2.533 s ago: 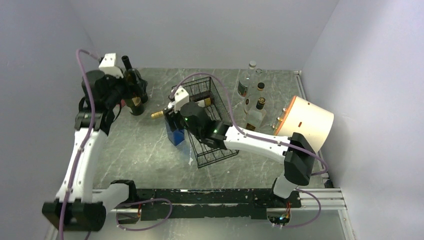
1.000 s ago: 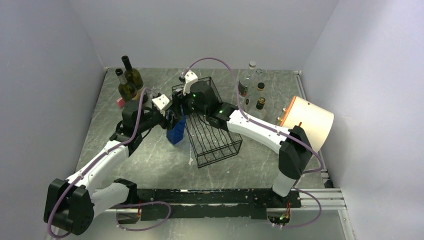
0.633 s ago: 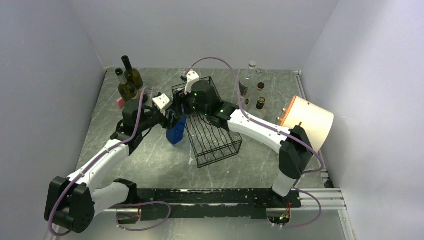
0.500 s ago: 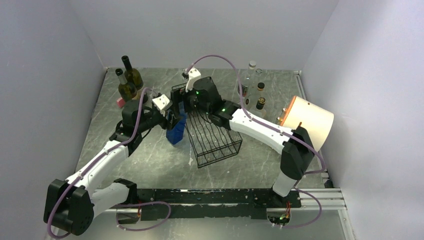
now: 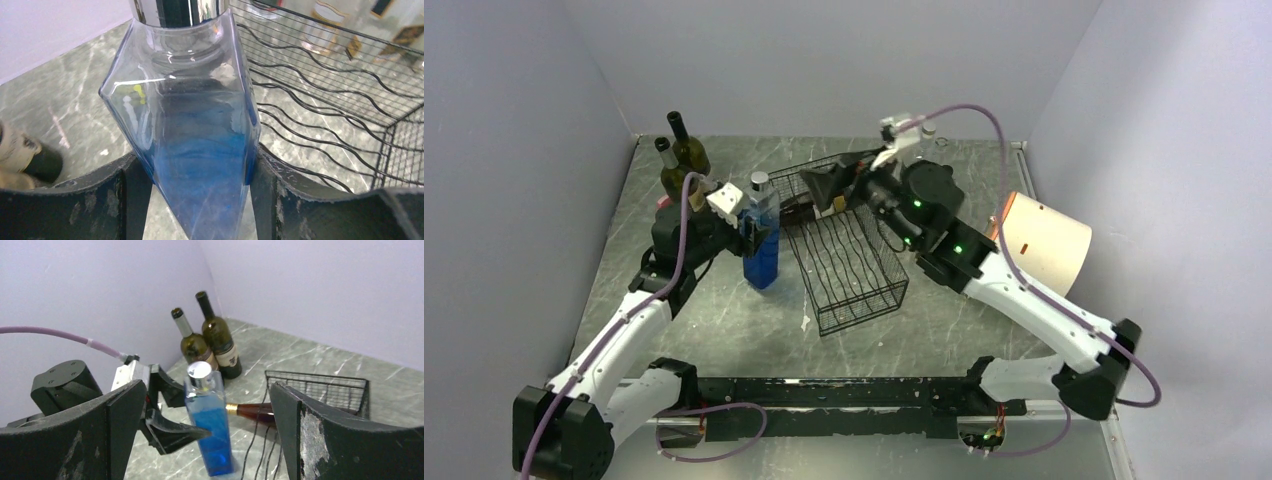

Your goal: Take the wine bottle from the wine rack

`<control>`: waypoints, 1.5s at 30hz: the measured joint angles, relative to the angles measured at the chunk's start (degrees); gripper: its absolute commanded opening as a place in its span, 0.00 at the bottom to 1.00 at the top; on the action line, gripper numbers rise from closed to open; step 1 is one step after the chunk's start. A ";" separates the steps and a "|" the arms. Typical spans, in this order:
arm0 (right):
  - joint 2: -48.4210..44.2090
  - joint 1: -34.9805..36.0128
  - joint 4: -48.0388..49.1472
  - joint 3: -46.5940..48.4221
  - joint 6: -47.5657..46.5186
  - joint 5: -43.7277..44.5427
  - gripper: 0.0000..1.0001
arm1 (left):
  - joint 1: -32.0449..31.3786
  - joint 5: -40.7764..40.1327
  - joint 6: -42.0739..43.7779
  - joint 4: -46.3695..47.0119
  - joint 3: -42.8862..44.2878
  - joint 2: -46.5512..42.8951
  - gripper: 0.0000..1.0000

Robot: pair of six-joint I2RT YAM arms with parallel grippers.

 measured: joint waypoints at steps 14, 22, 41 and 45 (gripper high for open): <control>-7.76 -0.72 0.24 -11.89 -3.58 9.09 1.00 | 9.11 -23.28 -9.07 1.05 -6.14 -10.75 0.07; -7.91 -0.81 -0.46 -12.26 -3.63 9.01 1.00 | 14.99 -36.33 -13.22 2.71 -8.04 -11.65 0.07; -11.28 -0.85 -1.46 -15.61 -3.39 7.89 1.00 | 25.68 -36.11 -13.00 21.09 -8.35 0.52 0.07; -11.26 -0.85 -1.27 -15.98 -3.08 7.39 1.00 | 26.99 -30.82 -12.46 22.27 -8.11 3.67 0.13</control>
